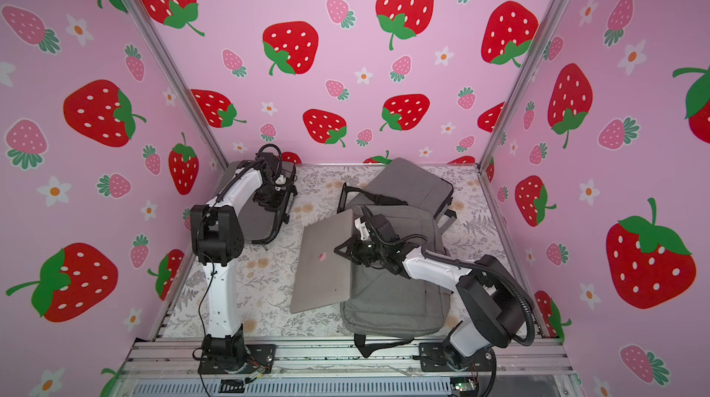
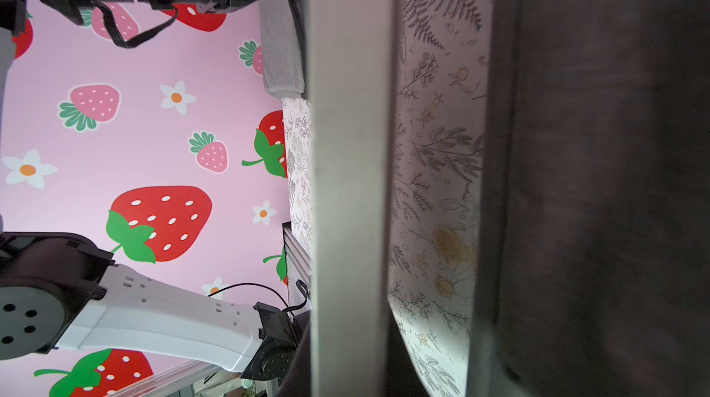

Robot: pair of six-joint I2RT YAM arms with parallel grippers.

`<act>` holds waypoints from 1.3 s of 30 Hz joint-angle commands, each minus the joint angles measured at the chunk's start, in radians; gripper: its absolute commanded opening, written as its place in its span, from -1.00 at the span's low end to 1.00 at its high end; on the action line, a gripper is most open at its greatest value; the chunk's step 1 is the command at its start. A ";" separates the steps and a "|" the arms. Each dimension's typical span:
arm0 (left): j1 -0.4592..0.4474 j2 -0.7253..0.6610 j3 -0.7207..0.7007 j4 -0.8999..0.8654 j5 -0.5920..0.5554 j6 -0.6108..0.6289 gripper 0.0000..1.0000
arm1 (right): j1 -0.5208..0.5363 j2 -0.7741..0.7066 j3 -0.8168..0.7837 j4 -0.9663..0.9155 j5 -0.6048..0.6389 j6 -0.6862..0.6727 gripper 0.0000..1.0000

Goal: Open the zippered laptop bag and take out the laptop
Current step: Close the bag flap on the zippered laptop bag, then place the laptop at the center of the board.

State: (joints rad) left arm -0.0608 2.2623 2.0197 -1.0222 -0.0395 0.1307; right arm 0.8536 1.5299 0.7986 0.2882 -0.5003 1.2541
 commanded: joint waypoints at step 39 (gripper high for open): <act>0.005 -0.688 -0.675 0.266 0.496 -0.360 0.44 | 0.234 0.408 0.115 0.504 0.122 0.127 -0.47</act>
State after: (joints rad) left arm -0.0578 1.5883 1.3621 -0.7837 0.4232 -0.1989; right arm 1.0763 1.9350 0.9169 0.6922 -0.3973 1.3655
